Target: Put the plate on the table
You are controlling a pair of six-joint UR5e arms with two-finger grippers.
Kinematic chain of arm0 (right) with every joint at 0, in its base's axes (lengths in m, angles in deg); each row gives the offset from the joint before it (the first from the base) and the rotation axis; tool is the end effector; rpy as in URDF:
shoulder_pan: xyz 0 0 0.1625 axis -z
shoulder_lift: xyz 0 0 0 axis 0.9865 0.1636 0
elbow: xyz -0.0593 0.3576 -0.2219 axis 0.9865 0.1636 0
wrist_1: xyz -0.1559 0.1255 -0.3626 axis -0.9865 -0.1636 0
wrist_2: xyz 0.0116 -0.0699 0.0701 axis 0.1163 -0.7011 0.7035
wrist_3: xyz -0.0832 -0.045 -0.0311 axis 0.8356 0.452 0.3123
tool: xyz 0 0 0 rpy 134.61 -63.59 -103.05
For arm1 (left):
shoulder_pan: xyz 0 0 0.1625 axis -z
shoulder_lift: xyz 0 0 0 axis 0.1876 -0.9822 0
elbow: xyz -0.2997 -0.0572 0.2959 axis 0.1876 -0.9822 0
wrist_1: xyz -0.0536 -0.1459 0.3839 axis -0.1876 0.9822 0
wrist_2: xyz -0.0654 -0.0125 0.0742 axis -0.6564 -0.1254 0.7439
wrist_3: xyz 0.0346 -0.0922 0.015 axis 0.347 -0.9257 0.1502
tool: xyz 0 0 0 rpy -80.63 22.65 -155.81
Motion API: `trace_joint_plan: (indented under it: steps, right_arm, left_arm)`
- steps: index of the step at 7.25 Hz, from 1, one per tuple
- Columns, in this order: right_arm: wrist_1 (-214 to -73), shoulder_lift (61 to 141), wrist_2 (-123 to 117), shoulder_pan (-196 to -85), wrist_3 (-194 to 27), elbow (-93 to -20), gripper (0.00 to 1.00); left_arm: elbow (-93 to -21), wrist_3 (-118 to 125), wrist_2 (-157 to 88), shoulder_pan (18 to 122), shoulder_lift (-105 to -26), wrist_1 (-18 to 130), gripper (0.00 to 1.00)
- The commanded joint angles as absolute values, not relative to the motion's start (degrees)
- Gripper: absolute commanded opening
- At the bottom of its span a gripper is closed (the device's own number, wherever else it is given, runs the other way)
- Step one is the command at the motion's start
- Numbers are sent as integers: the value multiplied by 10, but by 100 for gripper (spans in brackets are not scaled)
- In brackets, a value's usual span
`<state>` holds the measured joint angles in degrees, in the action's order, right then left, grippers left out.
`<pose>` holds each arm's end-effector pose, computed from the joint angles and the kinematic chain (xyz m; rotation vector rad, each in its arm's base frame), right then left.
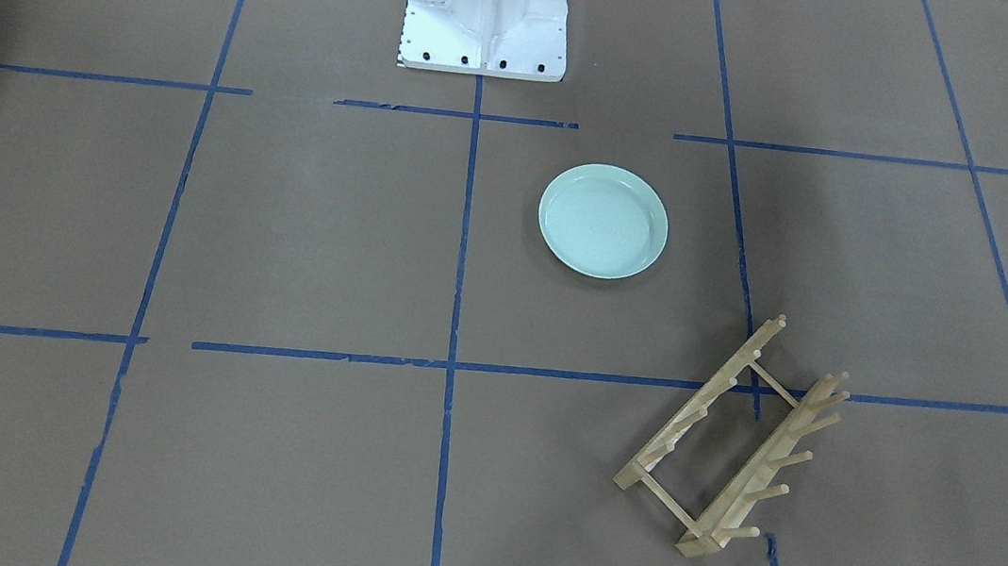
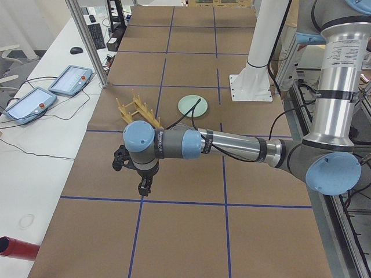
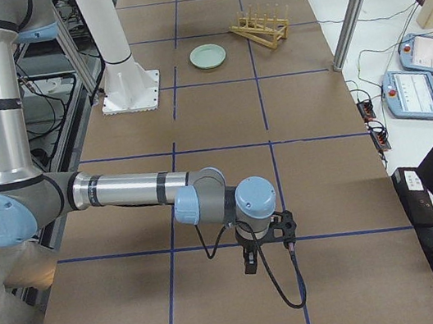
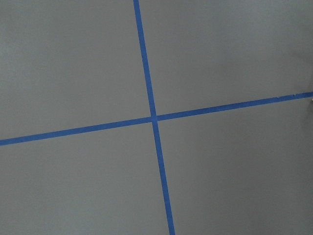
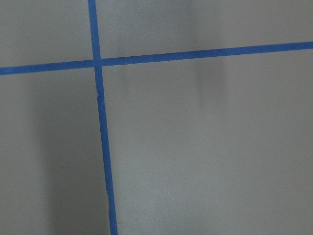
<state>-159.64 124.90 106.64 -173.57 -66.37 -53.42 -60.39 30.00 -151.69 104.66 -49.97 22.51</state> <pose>0.0894 -0.4527 0.6970 -0.0815 -0.7480 0.0767 -0.0931 -0.5138 0.5920 0.1305 0.8407 0.1360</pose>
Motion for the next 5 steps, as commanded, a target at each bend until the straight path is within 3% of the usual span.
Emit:
trace_joint_plan:
  steps: [1,5]
  right_arm:
    - [-1596,1249,1066,-1736,-664,-535,100]
    - [-1596,1249,1066,-1736,-664,-534,100]
  left_arm:
    - [-599,302,-1513,1046,-503,227,100]
    - [-603,304,-1453,1047,-504,223,100]
